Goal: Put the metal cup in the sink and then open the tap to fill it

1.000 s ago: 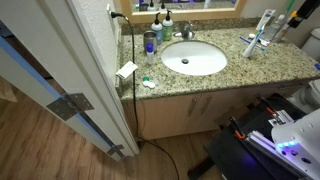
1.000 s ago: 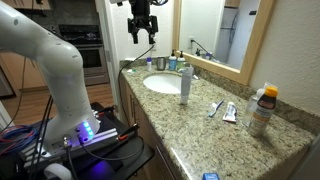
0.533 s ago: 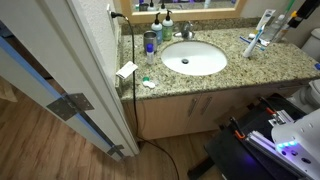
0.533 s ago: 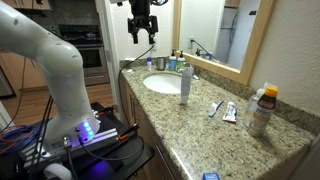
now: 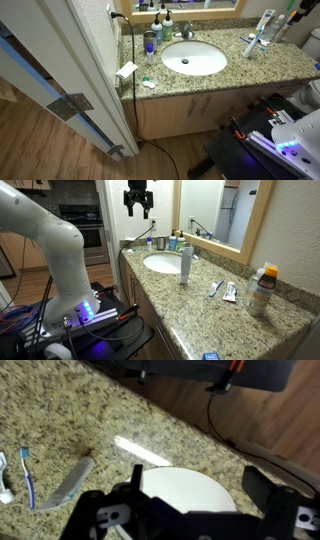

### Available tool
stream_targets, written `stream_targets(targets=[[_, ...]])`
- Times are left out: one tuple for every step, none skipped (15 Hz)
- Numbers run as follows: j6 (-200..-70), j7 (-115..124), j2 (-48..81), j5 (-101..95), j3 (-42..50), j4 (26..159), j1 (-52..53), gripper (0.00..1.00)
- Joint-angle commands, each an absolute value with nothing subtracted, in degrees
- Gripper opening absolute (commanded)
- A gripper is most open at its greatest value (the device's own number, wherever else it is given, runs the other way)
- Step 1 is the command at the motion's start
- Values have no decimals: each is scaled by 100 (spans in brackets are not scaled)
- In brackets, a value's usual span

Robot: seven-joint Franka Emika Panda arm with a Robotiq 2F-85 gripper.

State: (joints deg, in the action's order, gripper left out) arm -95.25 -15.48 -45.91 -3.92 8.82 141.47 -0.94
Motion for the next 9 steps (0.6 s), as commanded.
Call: stream_targets(targets=[[-9080,-1010,-4062,519,706,12783,182,100],[-8980,-796,-3928,727,623,12392,225,100],[-8908,-573,-3833,854,578,12022,328,100],[-9205,-886,-4284,645,616,12764,162,100],[-9129,-736,-4179,756,547,12453,206,100],[-9077,-650,-4093,796,506,12255,232,100],[-9052,-621,-4030,806,493,12159,240,100],[-9044,-620,-3985,807,494,12130,239,100],[-9043,-620,-3952,808,498,12129,237,100]])
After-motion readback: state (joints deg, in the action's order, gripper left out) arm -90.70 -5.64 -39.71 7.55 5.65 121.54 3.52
